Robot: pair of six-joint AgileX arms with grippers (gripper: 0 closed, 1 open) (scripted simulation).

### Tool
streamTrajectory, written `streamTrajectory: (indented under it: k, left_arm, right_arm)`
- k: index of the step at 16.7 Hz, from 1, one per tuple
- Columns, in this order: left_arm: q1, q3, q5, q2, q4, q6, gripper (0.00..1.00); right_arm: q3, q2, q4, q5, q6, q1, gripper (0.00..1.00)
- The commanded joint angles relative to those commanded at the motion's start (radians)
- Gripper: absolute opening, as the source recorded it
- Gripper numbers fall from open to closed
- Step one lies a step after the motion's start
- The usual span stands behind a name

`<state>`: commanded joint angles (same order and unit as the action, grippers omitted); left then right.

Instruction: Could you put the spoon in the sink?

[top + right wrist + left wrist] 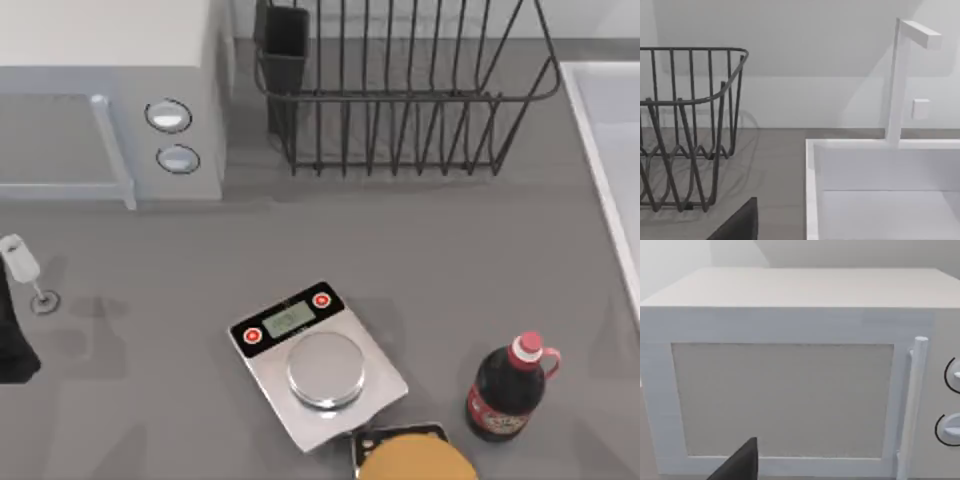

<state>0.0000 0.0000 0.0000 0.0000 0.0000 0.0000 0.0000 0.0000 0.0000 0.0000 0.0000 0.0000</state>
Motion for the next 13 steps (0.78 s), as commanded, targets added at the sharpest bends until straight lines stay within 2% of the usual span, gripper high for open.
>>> streamTrajectory:
  k: [3,6,13]
  left_arm:
    - [0.000,0.000,0.000,0.000,0.000,0.000,1.00]
    - [0.000,0.000,0.000,0.000,0.000,0.000,1.00]
    - [0.000,0.000,0.000,0.000,0.000,0.000,1.00]
  right_arm:
    - [0.011,0.013,-0.013,0.000,-0.006,-0.006,1.00]
    - [0.089,0.109,-0.103,0.001,-0.046,-0.047,1.00]
    - [0.415,0.659,-0.537,-0.004,-0.215,-0.224,1.00]
